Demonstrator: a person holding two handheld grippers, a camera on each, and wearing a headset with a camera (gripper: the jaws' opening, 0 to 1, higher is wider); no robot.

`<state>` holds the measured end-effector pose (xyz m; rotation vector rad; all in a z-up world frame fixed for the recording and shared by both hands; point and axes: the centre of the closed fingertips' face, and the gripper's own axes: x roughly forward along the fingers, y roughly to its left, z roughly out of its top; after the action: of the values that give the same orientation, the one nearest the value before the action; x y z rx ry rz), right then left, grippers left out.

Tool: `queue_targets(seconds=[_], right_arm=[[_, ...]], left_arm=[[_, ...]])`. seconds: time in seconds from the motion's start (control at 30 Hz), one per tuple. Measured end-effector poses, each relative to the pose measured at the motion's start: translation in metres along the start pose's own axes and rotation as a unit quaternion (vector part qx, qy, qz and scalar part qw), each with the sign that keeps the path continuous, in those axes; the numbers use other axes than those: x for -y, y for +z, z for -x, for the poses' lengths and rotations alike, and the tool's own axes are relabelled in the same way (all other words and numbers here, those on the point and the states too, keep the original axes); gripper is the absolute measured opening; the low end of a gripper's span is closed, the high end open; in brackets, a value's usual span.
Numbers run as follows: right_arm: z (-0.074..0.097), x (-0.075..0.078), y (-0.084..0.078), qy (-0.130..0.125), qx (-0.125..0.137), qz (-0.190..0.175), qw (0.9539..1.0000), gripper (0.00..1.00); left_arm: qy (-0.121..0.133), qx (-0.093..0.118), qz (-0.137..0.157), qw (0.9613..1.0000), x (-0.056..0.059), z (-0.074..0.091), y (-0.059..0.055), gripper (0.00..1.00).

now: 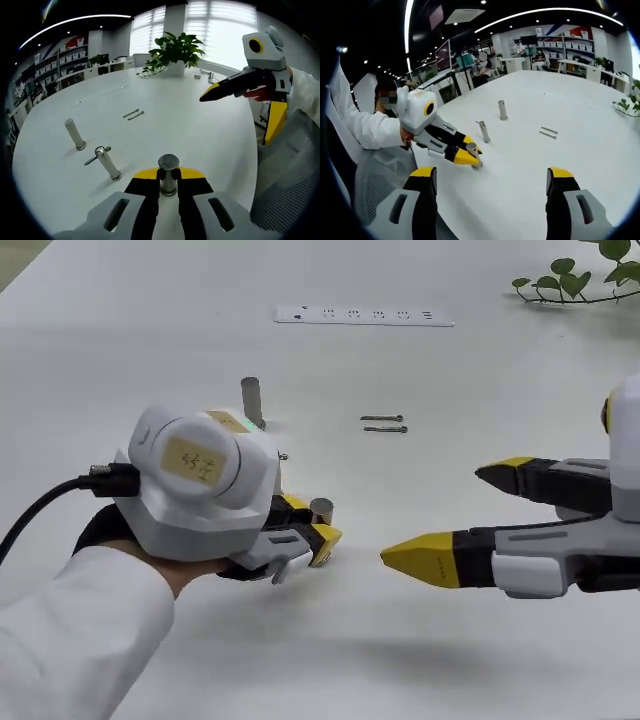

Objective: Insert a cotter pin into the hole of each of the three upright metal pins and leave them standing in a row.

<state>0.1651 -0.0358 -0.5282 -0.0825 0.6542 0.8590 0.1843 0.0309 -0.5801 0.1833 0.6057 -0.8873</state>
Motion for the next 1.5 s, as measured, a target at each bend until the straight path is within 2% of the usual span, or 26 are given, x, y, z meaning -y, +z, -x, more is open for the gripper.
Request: queue_targets(seconds=[0.17, 0.37, 0.5, 0.8, 0.9, 1.0, 1.07, 1.1, 1.13, 1.2, 1.33, 1.43, 1.5], right_arm=[[0.0, -0.003, 0.001, 0.004, 0.001, -0.001, 1.0, 0.89], [0.0, -0.003, -0.001, 0.002, -0.003, -0.001, 1.0, 0.89], [0.0, -0.003, -0.001, 0.001, -0.004, 0.001, 1.0, 0.88], [0.002, -0.005, -0.001, 0.001, -0.004, 0.001, 1.0, 0.88], [0.002, -0.006, 0.0, 0.001, -0.005, 0.002, 1.0, 0.88], [0.002, -0.006, -0.001, 0.001, -0.006, 0.002, 1.0, 0.88], [0.002, -0.007, 0.0, 0.002, -0.006, 0.002, 1.0, 0.88], [0.002, -0.007, 0.0, 0.003, -0.005, 0.002, 1.0, 0.88], [0.002, -0.008, 0.0, 0.003, -0.006, 0.002, 1.0, 0.88], [0.002, -0.008, 0.0, 0.004, -0.007, 0.003, 1.0, 0.88], [0.002, -0.01, 0.001, 0.004, -0.007, 0.002, 1.0, 0.88], [0.002, -0.01, 0.001, 0.003, -0.01, 0.005, 0.9999, 0.88], [0.002, -0.009, 0.001, 0.003, -0.012, 0.004, 0.9999, 0.88]], left_arm=[[0.002, 0.005, -0.001, 1.0, -0.002, 0.0, 0.001, 0.1], [0.002, 0.01, 0.013, 0.9999, -0.004, 0.002, -0.001, 0.1], [0.001, 0.013, 0.008, 0.9999, -0.002, 0.002, -0.001, 0.1], [-0.008, 0.021, 0.005, 0.9997, 0.0, 0.003, -0.003, 0.12], [-0.02, 0.02, 0.003, 0.9996, 0.003, 0.007, -0.002, 0.15], [-0.032, 0.03, -0.008, 0.999, 0.005, 0.016, 0.001, 0.27], [-0.04, 0.041, -0.011, 0.9983, 0.005, 0.023, 0.005, 0.39], [-0.049, 0.049, -0.007, 0.9976, 0.007, 0.026, 0.007, 0.43], [-0.061, 0.066, 0.015, 0.9958, 0.01, 0.031, 0.012, 0.47], [-0.059, 0.078, 0.011, 0.9951, 0.005, 0.041, 0.015, 0.53], [-0.057, 0.079, 0.011, 0.9952, 0.0, 0.054, 0.014, 0.68], [-0.048, 0.061, 0.016, 0.9969, -0.007, 0.06, 0.003, 0.81], [-0.054, 0.066, 0.018, 0.9962, -0.007, 0.065, 0.002, 0.87]])
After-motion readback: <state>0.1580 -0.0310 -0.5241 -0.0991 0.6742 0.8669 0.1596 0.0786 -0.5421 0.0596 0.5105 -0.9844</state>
